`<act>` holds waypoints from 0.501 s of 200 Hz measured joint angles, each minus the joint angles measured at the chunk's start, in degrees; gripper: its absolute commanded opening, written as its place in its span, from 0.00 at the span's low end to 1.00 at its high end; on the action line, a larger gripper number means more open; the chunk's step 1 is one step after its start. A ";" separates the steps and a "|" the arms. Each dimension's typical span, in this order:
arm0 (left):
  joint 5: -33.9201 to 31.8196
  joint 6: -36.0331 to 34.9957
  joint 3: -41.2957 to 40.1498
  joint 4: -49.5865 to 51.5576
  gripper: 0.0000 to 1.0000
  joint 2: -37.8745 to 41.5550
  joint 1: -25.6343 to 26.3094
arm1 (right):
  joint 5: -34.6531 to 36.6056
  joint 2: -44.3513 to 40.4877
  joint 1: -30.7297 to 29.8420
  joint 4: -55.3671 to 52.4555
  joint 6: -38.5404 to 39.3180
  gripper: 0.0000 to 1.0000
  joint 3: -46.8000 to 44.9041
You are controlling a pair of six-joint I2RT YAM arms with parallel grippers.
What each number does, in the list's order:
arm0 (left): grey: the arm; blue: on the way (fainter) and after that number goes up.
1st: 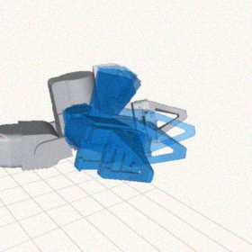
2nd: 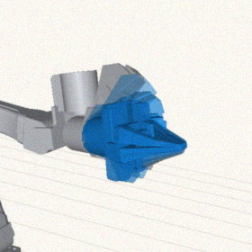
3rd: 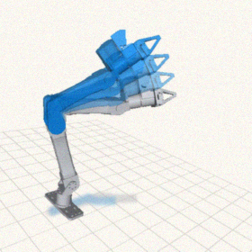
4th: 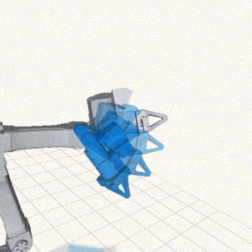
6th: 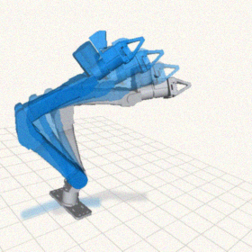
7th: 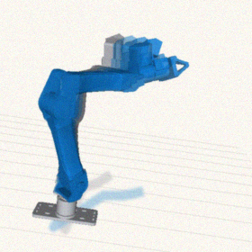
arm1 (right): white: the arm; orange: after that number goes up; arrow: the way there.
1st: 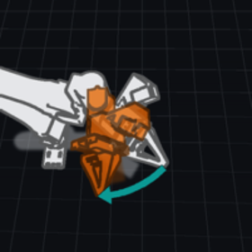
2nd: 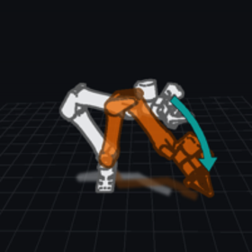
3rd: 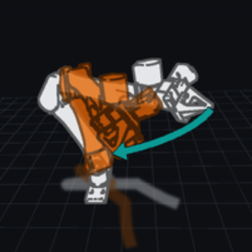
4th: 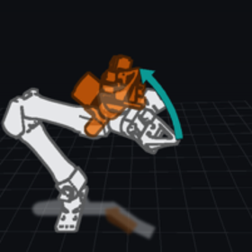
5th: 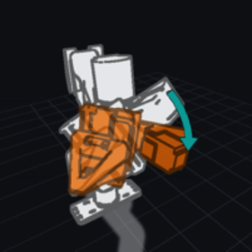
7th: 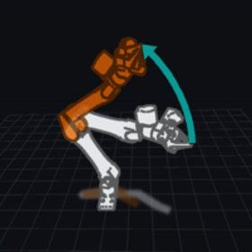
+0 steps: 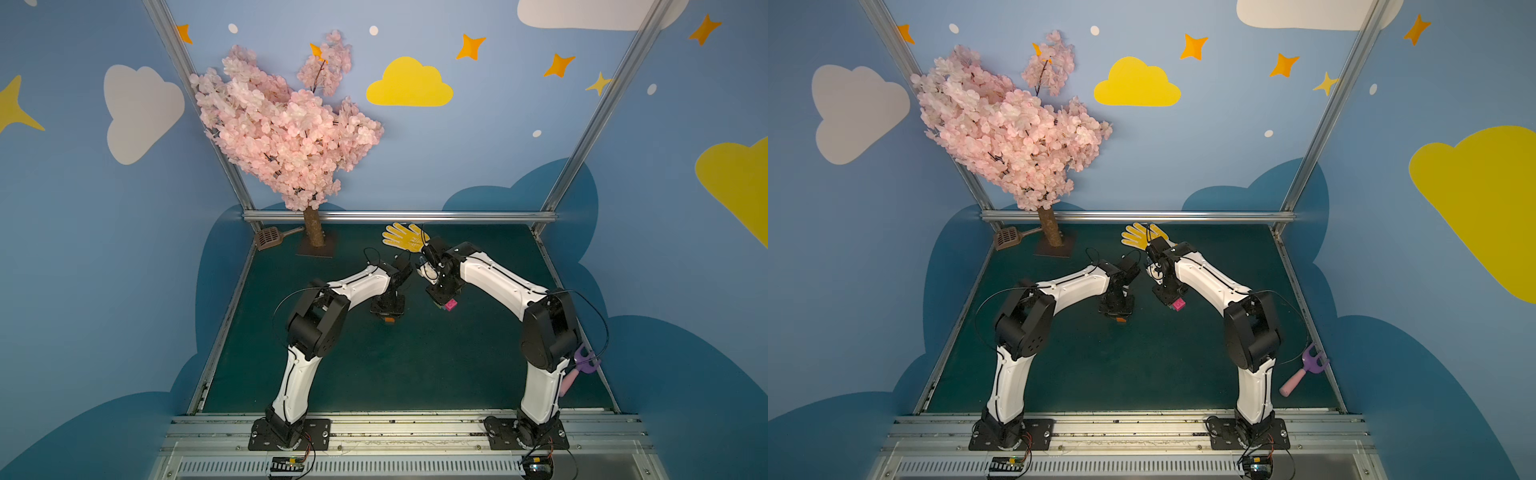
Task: Assemble the letter y with lego
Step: Move the lego brick at the center of the board.
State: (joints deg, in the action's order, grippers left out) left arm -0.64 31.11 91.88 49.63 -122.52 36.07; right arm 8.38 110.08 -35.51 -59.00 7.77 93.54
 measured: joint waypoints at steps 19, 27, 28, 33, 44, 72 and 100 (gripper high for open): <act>-0.26 0.39 -1.05 -0.83 0.36 0.70 0.24 | 0.00 0.00 0.00 0.00 -0.02 0.00 0.00; -0.22 0.72 -1.92 -1.25 0.36 1.29 0.46 | 0.00 0.00 0.00 0.02 -0.04 0.00 0.00; -0.22 0.76 -2.01 -1.27 0.36 1.33 0.48 | 0.00 0.00 0.00 0.02 -0.04 0.00 0.00; -0.20 1.05 -2.62 -1.44 0.36 1.75 0.68 | 0.00 0.00 0.00 0.00 -0.07 0.00 0.00; 0.00 1.92 -4.28 -1.60 0.36 2.82 1.40 | 0.00 0.02 0.00 0.00 -0.09 0.00 0.00; 0.87 4.24 -7.45 -1.84 0.36 4.87 4.17 | 0.00 0.02 0.00 0.00 -0.15 0.00 0.00; 1.11 6.40 -9.18 -2.10 0.37 5.97 7.15 | 0.00 0.00 0.00 -0.02 -0.35 0.00 0.00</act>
State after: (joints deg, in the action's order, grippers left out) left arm 0.47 37.52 82.70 47.53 -116.55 43.22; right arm 8.38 110.08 -35.51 -59.02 7.42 93.54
